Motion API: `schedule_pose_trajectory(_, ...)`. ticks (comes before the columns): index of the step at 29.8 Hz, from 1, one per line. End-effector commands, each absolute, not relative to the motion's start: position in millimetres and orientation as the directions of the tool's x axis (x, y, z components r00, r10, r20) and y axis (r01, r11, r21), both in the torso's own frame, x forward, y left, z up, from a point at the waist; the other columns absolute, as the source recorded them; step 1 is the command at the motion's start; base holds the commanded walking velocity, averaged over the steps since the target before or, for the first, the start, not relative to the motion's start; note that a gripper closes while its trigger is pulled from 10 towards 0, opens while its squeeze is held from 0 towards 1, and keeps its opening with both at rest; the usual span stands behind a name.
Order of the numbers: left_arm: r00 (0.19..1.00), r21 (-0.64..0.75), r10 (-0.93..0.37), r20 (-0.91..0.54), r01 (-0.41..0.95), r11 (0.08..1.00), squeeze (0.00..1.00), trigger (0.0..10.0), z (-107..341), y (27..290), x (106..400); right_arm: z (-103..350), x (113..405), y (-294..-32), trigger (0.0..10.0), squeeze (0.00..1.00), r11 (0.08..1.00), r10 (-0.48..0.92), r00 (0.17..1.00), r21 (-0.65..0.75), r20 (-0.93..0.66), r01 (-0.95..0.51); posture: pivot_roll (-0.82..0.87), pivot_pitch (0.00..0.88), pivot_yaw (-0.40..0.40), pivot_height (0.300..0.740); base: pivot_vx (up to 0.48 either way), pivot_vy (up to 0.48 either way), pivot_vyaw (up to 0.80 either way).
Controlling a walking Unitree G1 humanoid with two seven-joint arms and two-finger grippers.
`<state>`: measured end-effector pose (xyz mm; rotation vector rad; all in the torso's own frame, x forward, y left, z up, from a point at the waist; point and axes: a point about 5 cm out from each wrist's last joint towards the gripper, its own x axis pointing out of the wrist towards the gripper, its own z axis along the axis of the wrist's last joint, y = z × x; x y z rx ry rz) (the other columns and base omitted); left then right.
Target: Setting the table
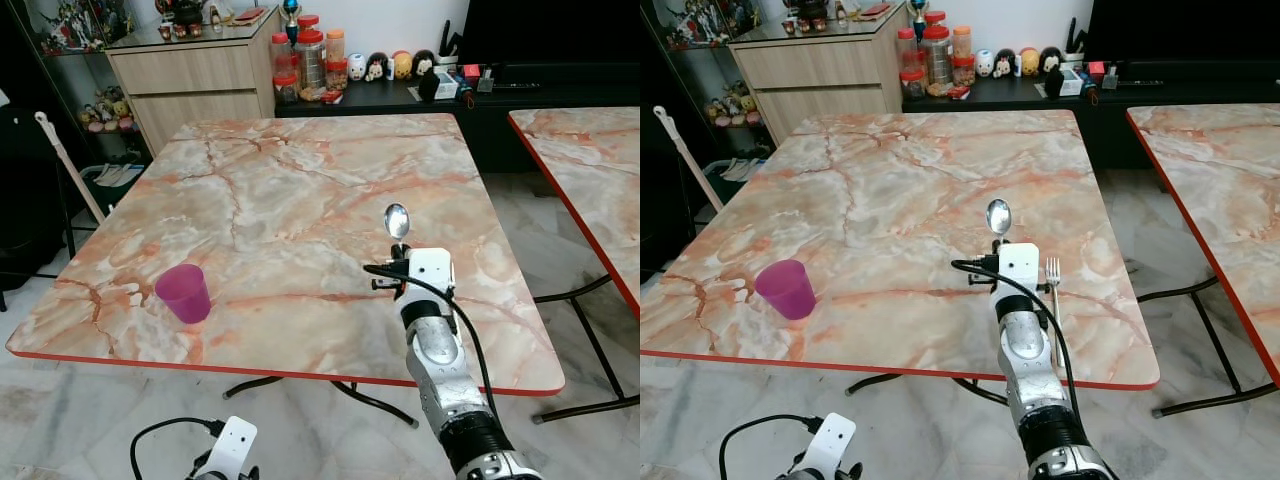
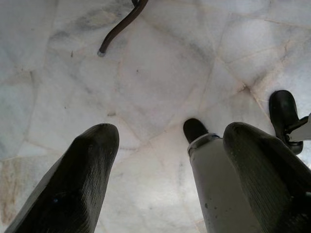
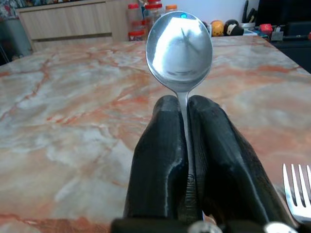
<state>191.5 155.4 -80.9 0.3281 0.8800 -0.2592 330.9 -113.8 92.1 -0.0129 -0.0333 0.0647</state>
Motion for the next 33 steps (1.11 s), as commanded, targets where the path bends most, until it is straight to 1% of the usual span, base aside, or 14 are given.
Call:
schedule_pose_trajectory(1,0.601,0.188,-0.074,-0.796,0.361,0.914,0.00,10.0,-83.4,159.1,186.1,106.1,331.4,-106.3,10.0,0.00,0.994,0.108,0.987,-0.016,0.118,-0.107,-0.01,0.000,0.043,0.740,0.000,-0.296,0.00)
schedule_pose_trajectory(15,0.593,0.187,-0.078,-0.802,0.372,0.909,0.00,10.0,-85.0,156.9,183.4,111.5,331.3,-104.5,10.0,0.00,0.992,0.130,0.979,-0.032,0.159,-0.126,-0.02,0.000,0.033,0.740,0.000,-0.293,0.00)
schedule_pose_trajectory(30,0.585,0.178,-0.086,-0.807,0.379,0.908,0.00,10.0,-86.7,154.6,179.9,111.6,330.2,-103.8,10.0,0.00,0.990,0.137,0.977,-0.042,0.161,-0.132,-0.04,0.000,0.035,0.740,0.000,-0.405,0.00)
schedule_pose_trajectory(33,0.589,0.169,-0.082,-0.804,0.360,0.918,0.00,10.0,-86.0,155.8,181.2,110.9,329.2,-103.6,10.0,0.00,0.990,0.139,0.977,-0.045,0.159,-0.134,-0.03,0.000,0.037,0.740,0.000,-0.406,0.00)
